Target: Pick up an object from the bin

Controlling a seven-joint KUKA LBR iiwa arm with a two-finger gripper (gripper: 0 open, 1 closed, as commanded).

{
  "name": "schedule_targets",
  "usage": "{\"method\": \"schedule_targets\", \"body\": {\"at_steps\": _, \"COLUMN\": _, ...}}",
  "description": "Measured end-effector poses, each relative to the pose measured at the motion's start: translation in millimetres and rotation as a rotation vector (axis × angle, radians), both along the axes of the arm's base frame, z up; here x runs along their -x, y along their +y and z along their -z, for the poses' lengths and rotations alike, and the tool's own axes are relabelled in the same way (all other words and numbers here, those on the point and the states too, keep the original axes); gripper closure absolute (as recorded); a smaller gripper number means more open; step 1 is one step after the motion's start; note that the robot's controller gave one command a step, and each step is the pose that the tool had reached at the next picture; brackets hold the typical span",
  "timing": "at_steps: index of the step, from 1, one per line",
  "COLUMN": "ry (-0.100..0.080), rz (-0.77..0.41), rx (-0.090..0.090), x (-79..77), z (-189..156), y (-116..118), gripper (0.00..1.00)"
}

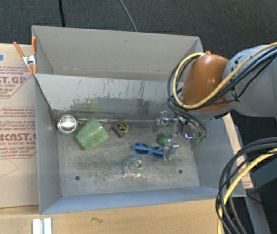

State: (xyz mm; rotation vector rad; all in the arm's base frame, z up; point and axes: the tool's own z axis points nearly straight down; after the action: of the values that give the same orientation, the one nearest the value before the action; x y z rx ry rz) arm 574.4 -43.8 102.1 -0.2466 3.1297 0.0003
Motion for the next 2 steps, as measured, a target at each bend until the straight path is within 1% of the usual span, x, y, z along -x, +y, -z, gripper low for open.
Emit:
{"method": "schedule_targets", "body": {"at_steps": 1, "ry": -0.005, "rz": 0.031, "rx": -0.001, "x": -2.3, "z": 31.5, "y": 9.2, "gripper": 0.00}}
{"method": "schedule_targets", "body": {"at_steps": 2, "ry": -0.001, "rz": 0.031, "rx": 0.000, "x": -3.4, "z": 30.1, "y": 9.2, "gripper": 0.00}}
